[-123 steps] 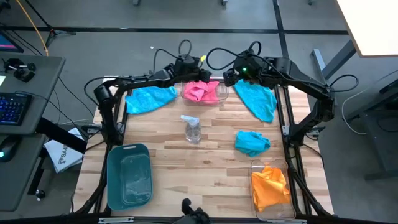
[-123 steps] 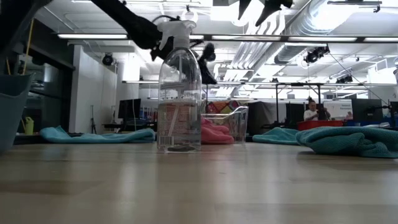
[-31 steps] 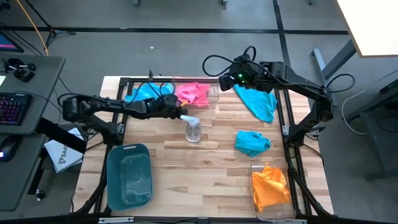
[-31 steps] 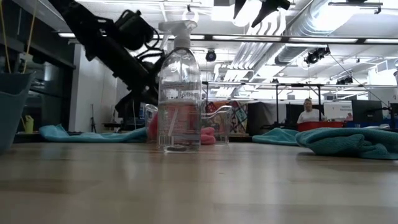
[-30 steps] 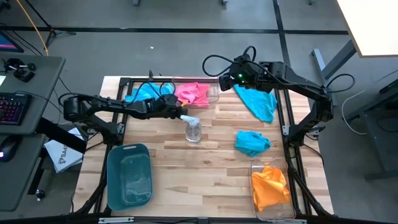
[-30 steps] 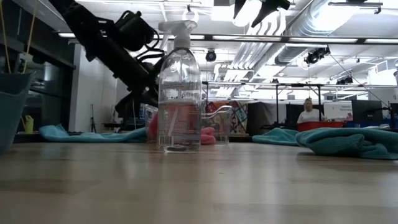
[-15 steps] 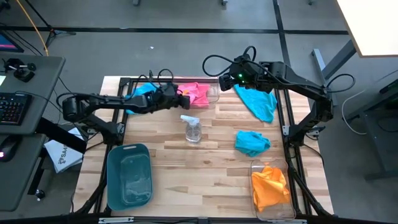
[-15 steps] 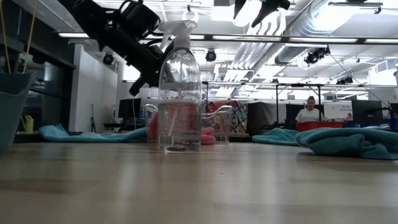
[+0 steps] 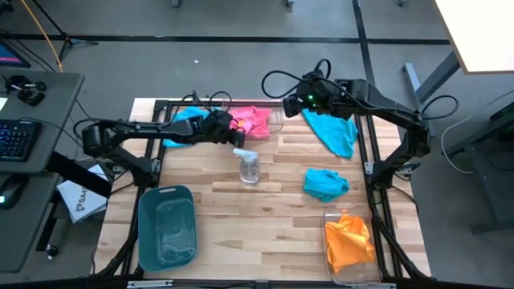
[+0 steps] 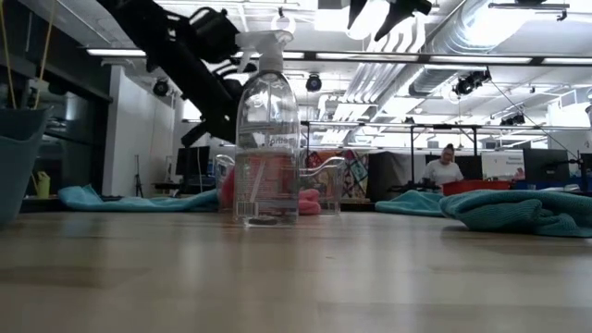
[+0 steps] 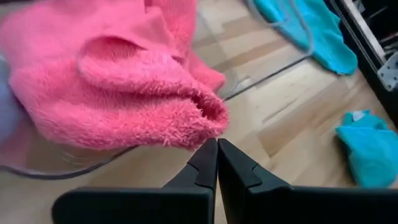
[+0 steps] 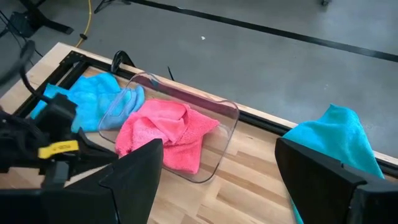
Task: Sort microfiber towel by color & place in baskets
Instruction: Put the pink towel into the top transparent bin
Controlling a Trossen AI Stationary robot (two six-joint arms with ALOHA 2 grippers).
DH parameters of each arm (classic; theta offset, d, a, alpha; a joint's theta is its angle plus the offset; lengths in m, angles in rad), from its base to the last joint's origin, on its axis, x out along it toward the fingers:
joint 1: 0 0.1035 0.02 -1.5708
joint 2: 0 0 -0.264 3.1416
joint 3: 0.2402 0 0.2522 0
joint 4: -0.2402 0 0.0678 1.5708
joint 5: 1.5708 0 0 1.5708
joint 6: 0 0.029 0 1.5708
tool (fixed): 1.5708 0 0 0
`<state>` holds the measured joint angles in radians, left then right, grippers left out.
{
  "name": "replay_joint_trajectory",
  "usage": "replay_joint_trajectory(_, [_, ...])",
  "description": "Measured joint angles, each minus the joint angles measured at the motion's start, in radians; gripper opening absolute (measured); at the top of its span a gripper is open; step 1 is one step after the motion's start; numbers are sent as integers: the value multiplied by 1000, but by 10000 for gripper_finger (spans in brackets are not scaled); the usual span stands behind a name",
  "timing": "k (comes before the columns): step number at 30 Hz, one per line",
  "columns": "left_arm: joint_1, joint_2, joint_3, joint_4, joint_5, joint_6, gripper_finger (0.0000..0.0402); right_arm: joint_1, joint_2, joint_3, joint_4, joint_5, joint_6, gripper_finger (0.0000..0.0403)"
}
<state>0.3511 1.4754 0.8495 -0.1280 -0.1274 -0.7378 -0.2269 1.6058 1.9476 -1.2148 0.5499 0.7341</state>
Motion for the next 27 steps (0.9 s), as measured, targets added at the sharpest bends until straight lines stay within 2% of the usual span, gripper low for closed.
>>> replay_joint_trajectory(9, [-11, 86, 1, 18, 10, -73, 0, -3, 0, 0, 1, 0, 2, 307])
replay_joint_trajectory(14, [-8, 81, 3, 19, -69, -72, 0, -3, 0, 0, 2, 0, 2, 307])
replay_joint_trajectory(27, [54, 85, 76, 17, -143, 85, 0, -3, 0, 0, 2, 0, 2, 307])
